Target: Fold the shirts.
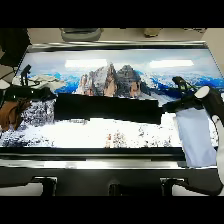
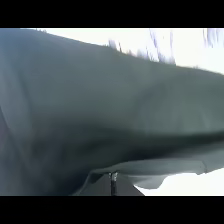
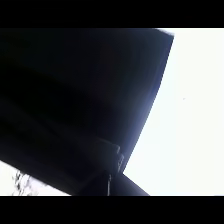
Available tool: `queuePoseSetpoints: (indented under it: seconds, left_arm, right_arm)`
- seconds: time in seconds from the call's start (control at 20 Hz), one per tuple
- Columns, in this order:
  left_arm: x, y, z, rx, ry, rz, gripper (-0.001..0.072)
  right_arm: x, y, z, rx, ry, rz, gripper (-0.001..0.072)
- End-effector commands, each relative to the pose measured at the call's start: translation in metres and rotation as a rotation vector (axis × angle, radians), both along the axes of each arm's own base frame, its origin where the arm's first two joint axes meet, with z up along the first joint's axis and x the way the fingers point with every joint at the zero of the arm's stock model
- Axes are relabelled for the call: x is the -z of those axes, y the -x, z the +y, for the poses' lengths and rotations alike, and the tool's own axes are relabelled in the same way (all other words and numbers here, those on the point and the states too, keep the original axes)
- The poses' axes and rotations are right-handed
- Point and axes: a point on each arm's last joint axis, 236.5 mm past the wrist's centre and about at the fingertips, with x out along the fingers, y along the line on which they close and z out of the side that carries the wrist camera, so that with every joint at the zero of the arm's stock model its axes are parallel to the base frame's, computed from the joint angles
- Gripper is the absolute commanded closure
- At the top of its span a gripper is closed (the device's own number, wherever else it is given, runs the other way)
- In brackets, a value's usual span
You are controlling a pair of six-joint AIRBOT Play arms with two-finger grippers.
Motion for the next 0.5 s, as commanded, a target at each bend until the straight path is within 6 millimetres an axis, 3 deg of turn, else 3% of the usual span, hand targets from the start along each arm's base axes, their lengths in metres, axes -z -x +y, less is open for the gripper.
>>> queuePoseSetpoints:
  seconds: [0.0,0.2,0.3,0.35,0.4,0.45]
  left_arm:
    - [0.019,-0.053,0.004,-0.028,0.036,0.047,0.0685]
    - [0.089,-0.054,0.0,-0.057,0.092,0.227,0.0683]
    - [0.107,-0.049,-0.004,-0.05,0.111,0.277,0.0661]
    - [0.108,-0.049,-0.005,-0.051,0.12,0.279,0.055]
    - [0.102,-0.049,-0.008,-0.047,0.138,0.277,0.0367]
    - [0.094,-0.049,-0.009,-0.045,0.159,0.272,0.0174]
  right_arm:
    - [0.024,-0.047,0.003,0.052,-0.028,0.014,0.0677]
    - [0.047,-0.064,0.025,0.121,-0.166,0.037,0.0674]
    - [0.053,-0.063,0.025,0.121,-0.169,0.053,0.067]
    - [0.051,-0.062,0.025,0.127,-0.179,0.054,0.0544]
    - [0.044,-0.061,0.026,0.134,-0.214,0.057,0.0208]
    - [0.033,-0.059,0.024,0.116,-0.249,0.049,0.0016]
